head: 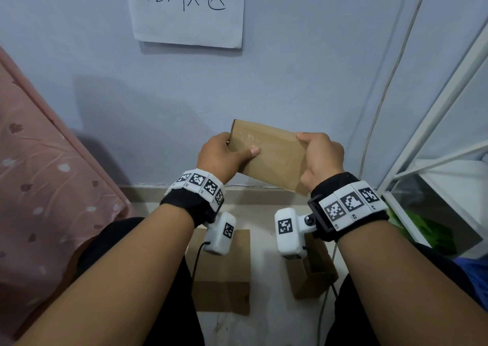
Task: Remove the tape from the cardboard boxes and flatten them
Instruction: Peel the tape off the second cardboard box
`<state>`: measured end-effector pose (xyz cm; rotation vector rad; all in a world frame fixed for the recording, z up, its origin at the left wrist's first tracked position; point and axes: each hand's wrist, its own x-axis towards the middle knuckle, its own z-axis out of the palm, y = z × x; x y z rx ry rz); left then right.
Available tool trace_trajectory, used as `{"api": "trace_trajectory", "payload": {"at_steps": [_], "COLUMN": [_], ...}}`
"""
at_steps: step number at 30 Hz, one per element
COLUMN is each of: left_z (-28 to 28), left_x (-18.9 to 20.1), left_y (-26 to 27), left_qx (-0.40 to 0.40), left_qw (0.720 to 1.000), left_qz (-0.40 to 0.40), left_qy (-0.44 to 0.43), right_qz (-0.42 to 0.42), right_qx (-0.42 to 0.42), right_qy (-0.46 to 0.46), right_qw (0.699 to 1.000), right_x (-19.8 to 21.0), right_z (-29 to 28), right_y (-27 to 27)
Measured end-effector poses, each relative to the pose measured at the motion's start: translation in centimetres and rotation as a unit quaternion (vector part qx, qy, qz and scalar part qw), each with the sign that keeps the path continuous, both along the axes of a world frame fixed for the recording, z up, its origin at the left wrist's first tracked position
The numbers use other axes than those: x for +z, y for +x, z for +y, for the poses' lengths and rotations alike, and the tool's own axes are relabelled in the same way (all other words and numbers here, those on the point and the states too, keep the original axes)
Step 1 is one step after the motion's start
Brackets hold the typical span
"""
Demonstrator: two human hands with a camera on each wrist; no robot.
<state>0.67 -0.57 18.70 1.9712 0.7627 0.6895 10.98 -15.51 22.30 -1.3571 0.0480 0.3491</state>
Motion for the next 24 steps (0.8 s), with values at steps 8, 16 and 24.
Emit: {"api": "trace_trajectory", "payload": {"at_steps": [8,16,24], "left_z": [-0.6,0.0,-1.3], "left_x": [0.1,0.3,0.2], "left_y": [-0.2,-0.5,-0.5], "left_qx": [-0.055,-0.079,-0.058], "left_qw": [0.998,0.997,0.996], "left_qz": [0.013,-0.007,0.059], "left_qy": [-0.03,-0.026,0.009], "right_qz": [-0.007,0.007,0.006], "right_qx": [-0.007,-0.003,0.004], "right_qy": [-0.006,-0.013,-0.019], "right_qw": [1.0,1.0,1.0], "right_x": [0.4,1.2,1.1], "right_z": [-0.8,-1.8,-1.6], "right_y": [0.6,0.8,0.3]}}
